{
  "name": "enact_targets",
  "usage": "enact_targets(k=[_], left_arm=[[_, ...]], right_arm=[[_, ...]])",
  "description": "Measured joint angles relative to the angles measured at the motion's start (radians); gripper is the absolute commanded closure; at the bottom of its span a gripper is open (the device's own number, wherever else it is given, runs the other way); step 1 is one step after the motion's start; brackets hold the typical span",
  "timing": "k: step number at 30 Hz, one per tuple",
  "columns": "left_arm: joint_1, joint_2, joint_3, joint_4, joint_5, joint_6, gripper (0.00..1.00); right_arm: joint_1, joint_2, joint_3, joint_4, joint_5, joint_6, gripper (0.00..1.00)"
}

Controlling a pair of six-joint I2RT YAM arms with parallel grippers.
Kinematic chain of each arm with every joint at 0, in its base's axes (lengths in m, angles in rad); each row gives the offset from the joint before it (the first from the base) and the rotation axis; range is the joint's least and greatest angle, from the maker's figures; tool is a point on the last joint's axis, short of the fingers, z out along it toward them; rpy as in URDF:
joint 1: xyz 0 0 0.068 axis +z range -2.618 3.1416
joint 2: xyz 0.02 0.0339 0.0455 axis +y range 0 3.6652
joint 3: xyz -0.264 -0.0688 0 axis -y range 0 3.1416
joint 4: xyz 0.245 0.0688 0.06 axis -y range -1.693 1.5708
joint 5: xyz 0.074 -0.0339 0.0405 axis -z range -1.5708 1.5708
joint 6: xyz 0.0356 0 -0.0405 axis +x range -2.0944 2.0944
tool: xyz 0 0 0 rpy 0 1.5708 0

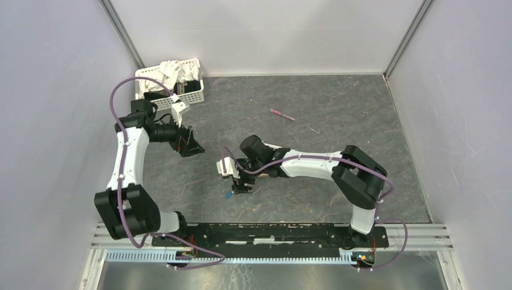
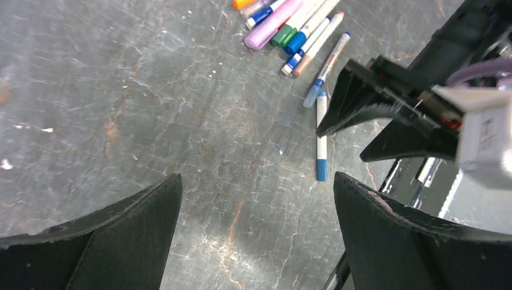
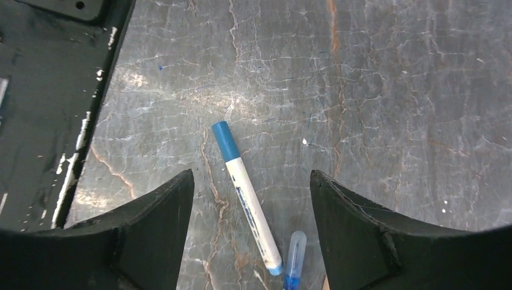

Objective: Open the pen caps

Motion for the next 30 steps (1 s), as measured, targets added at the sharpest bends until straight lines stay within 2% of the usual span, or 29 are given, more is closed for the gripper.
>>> enact_targets(k=[5, 13, 18, 23, 27, 30], left_arm=[[0.0, -0.07, 0.0, 0.023, -0.026, -0.053, 0.0], [0.0, -0.04, 0.0, -0.004, -0.026, -0.055, 0.0], [0.0, -0.035, 0.0, -0.027, -0.022, -0.055, 0.0], [0.0, -0.032, 0.009, -0.064, -0.021, -0.045, 0.0], [0.0, -0.032, 0.011, -0.09, -0.021, -0.014, 0.0], [-0.002, -0.034, -0.001, -0.124, -0.015, 0.063, 0.0]], right_arm=[[0.011, 0.072, 0.037, -0.027, 0.024, -0.069, 0.31], [0.011, 0.09, 0.006, -0.042, 0.087, -0.127, 0.43], [0.01, 0.087, -0.043, -0.015, 0.095, -0.126, 0.57], [0.011, 0.082, -0.067, 0.021, 0.087, -0.108, 0.81], [0.016, 0.076, -0.082, 0.042, 0.097, -0.091, 0.97], [0.015, 0.073, -0.084, 0.053, 0.105, -0.073, 1.0]])
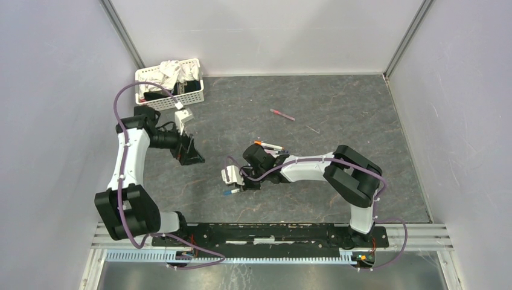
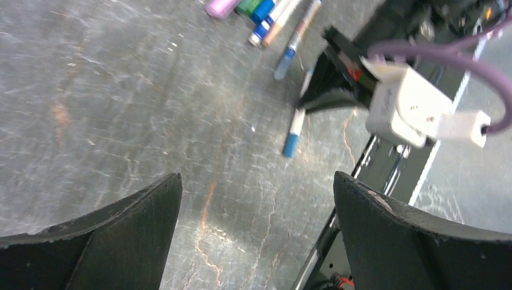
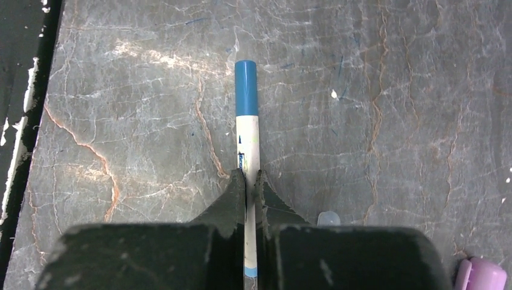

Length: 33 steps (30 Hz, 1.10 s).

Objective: Open the pen caps

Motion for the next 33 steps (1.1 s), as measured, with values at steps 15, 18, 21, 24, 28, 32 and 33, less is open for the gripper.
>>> enact_targets(k=[15, 18, 21, 24, 28, 32, 33], left_arm=[[-0.151, -0.276, -0.27, -0.14, -0.059, 0.487, 0.0], [-0.266, -0.337, -0.319, -0.062, -0.098, 0.494, 0.01], [-0.36, -0.392, -0.372, 0.051, -0.151, 0.492, 0.02], [-0.395, -0.402, -0.382, 0.149, -0.2, 0.49, 0.05], [-0.418, -0.399, -0.389, 0.275, -0.254, 0.49, 0.11], [-0.462, -0.396, -0.415, 0.329, -0.288, 0.489, 0.2], [-0.483, -0.396, -0.425, 0.337, -0.297, 0.489, 0.22]], right_arm=[[-0.113, -0.082, 0.063, -0.008, -0.182, 0.258, 1.0], [-0.113, -0.105, 0.064, 0.015, -0.232, 0.307, 1.0], [-0.111, -0.111, 0.068, 0.034, -0.274, 0.351, 1.0], [-0.111, -0.111, 0.073, 0.04, -0.298, 0.376, 1.0], [-0.111, -0.112, 0.075, 0.043, -0.318, 0.396, 1.0], [-0.111, -0.112, 0.075, 0.053, -0.332, 0.42, 1.0], [-0.111, -0.112, 0.075, 0.059, -0.333, 0.426, 1.0]])
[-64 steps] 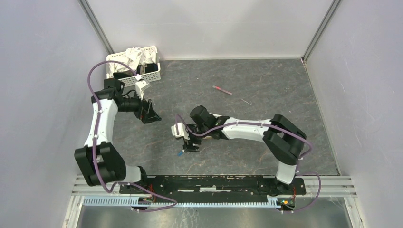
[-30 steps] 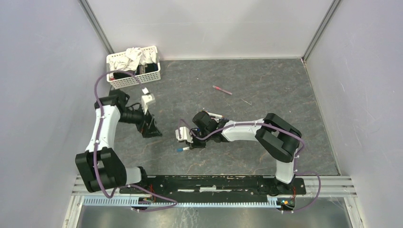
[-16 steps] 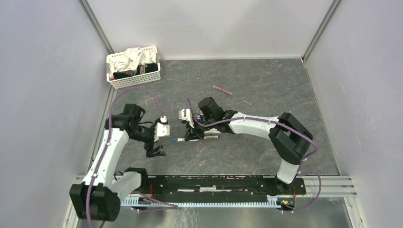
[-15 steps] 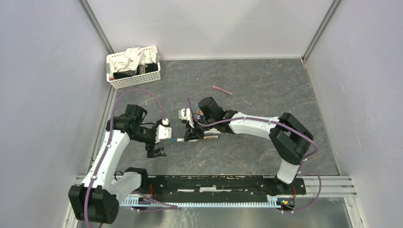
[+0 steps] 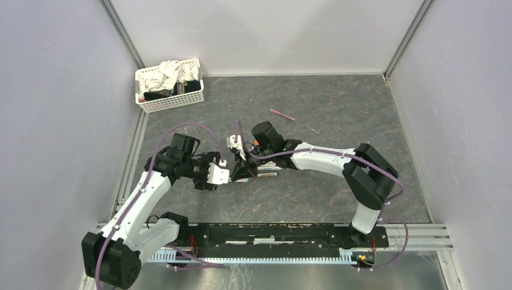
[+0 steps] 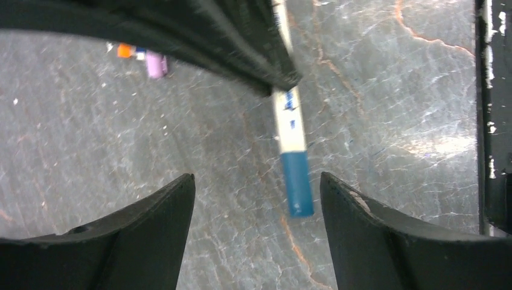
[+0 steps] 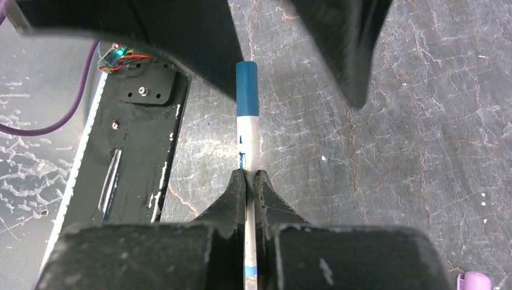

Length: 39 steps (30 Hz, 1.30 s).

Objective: Open the pen caps

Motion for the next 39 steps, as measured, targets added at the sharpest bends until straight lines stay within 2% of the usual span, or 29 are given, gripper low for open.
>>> enact_targets(k=[2, 4, 9, 11, 12, 15, 16, 20, 23, 25, 29, 30, 31, 32, 33, 35, 39], left_arm=[[-0.042, -0.002, -0.026, 0.011, -0.015, 0.0, 0.26], [-0.084, -0.011, -0.058, 0.013, -0.035, -0.001, 0.36], [-0.159, -0.042, -0.103, 0.03, -0.089, -0.024, 0.82], [-0.173, -0.05, -0.103, 0.063, -0.117, -0.039, 0.86], [-0.175, -0.055, -0.103, 0.08, -0.129, -0.042, 0.87], [-0.186, -0.072, -0.11, 0.1, -0.152, -0.053, 0.93], [-0.189, -0.083, -0.111, 0.108, -0.154, -0.058, 0.94], [-0.202, -0.128, -0.111, 0.13, -0.135, -0.074, 0.95], [-0.205, -0.138, -0.105, 0.137, -0.108, -0.103, 0.95], [-0.205, -0.137, -0.092, 0.134, -0.082, -0.126, 0.94], [-0.206, -0.14, -0.072, 0.134, -0.065, -0.148, 0.9], [-0.206, -0.14, -0.071, 0.13, -0.063, -0.15, 0.83], [-0.206, -0.142, -0.069, 0.127, -0.063, -0.151, 0.73], [-0.207, -0.143, -0.069, 0.13, -0.064, -0.151, 0.55], [-0.209, -0.143, -0.068, 0.133, -0.065, -0.151, 0.45], [-0.212, -0.143, -0.068, 0.132, -0.077, -0.148, 0.4], [-0.212, -0.138, -0.068, 0.132, -0.109, -0.146, 0.39]], right_arm=[[0.0, 0.0, 0.0, 0.01, -0.003, 0.011, 1.0], [0.0, 0.0, 0.0, 0.015, -0.005, 0.02, 1.0], [-0.001, 0.0, -0.001, 0.022, -0.019, 0.043, 1.0], [-0.001, 0.0, -0.003, 0.018, -0.027, 0.053, 1.0], [0.0, 0.0, -0.005, 0.021, -0.026, 0.056, 0.94], [-0.008, -0.003, -0.006, 0.027, -0.026, 0.072, 0.66], [-0.008, -0.004, -0.006, 0.031, -0.025, 0.078, 0.62], [-0.011, -0.005, -0.025, 0.08, -0.035, 0.117, 0.51], [-0.013, -0.006, -0.051, 0.127, -0.064, 0.163, 0.52], [-0.013, -0.006, -0.059, 0.156, -0.08, 0.201, 0.6], [-0.013, -0.006, -0.059, 0.22, -0.13, 0.274, 0.92], [-0.013, -0.006, -0.059, 0.226, -0.131, 0.282, 0.99], [-0.014, -0.006, -0.059, 0.224, -0.131, 0.303, 1.0], [-0.016, -0.006, -0.059, 0.225, -0.132, 0.31, 1.0], [-0.02, -0.006, -0.059, 0.224, -0.133, 0.319, 1.0], [-0.023, -0.006, -0.059, 0.219, -0.137, 0.323, 1.0], [-0.027, -0.006, -0.059, 0.174, -0.139, 0.317, 1.0]])
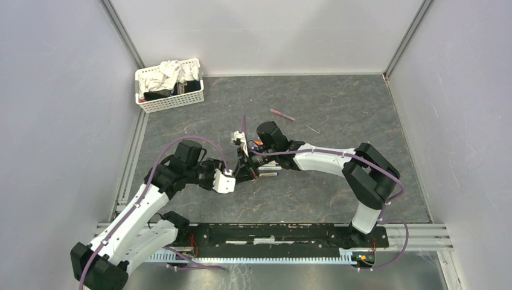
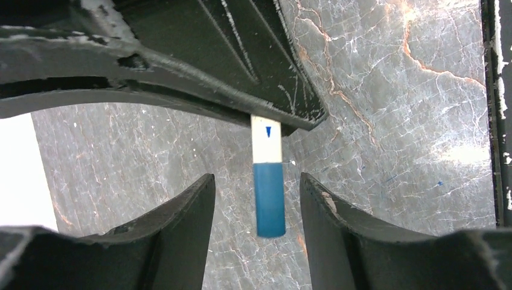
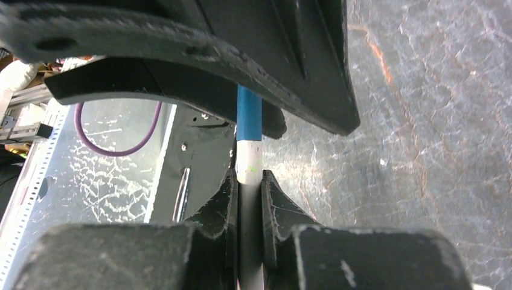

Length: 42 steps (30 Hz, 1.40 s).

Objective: Open the pen caps

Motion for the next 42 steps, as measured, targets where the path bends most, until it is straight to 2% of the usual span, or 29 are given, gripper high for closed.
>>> enact_targets(k=[6, 12, 14, 20, 28, 32, 38, 42], left_arm=[[0.0, 0.012, 0.03, 0.0, 0.0, 0.008, 0.48], [-0.011, 0.014, 0.041, -0.013, 0.008, 0.017, 0.54], [-0.02, 0.015, 0.041, -0.026, 0.007, 0.019, 0.62], [-0.027, 0.012, 0.04, -0.03, -0.006, 0.053, 0.96], [-0.028, 0.02, 0.036, 0.002, -0.06, 0.064, 0.98], [-0.018, 0.08, 0.036, 0.034, -0.055, 0.072, 0.98], [0.248, 0.239, 0.112, -0.016, -0.09, 0.148, 0.98], [0.301, 0.288, 0.166, -0.02, -0.092, 0.17, 0.98]], right_arm=[[-0.002, 0.0, 0.024, -0.105, 0.008, -0.013, 1.0], [-0.005, 0.0, 0.064, -0.139, 0.016, -0.01, 1.0], [-0.005, 0.0, 0.067, -0.138, 0.016, -0.003, 1.0], [-0.005, 0.001, 0.078, -0.152, 0.024, 0.018, 1.0], [-0.013, 0.012, 0.118, -0.222, 0.051, -0.009, 1.0], [-0.032, -0.01, 0.064, -0.2, 0.079, -0.031, 1.0], [-0.13, -0.127, -0.154, -0.318, 0.138, -0.074, 1.0], [-0.174, -0.162, -0.22, -0.377, 0.183, -0.099, 1.0]])
